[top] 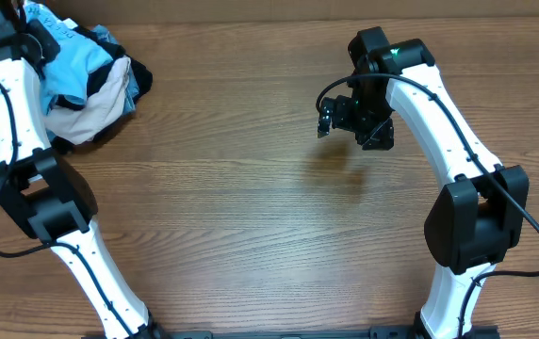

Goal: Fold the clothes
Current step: 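Press the shirt onto the pile and open the left gripper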

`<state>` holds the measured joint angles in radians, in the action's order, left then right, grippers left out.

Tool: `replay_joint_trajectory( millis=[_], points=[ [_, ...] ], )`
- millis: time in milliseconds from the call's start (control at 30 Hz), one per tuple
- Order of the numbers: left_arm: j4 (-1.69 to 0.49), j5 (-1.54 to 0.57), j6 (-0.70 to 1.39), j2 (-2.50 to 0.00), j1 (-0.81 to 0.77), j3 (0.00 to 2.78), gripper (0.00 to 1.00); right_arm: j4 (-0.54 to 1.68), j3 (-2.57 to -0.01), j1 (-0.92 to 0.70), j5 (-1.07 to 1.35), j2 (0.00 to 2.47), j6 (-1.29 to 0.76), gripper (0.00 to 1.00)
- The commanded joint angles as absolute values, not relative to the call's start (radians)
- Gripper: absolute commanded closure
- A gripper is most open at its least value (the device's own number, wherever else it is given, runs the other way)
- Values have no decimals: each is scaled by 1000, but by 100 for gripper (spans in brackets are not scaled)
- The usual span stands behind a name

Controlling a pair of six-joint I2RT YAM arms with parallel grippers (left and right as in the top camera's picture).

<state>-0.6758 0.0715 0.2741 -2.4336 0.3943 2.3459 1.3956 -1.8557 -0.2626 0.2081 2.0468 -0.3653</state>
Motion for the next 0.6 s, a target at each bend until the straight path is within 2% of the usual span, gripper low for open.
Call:
replay_joint_trajectory(
  millis=[0,100,300,567],
  points=[
    [-694,144,246,-2447,400,2345,94,1391,-1852,-268,202,2038,-358,0],
    [-642,102,270,-2350,399,2353,90,1390,-1852,-268,202,2038,-358,0],
    [-628,22,270,-2158,399,2354,92,1390,-1852,-268,202,2038,-358,0],
    [-710,8,269,-2293,384,2338,93,1391,-1852,-268,202,2038,-358,0]
  ],
)
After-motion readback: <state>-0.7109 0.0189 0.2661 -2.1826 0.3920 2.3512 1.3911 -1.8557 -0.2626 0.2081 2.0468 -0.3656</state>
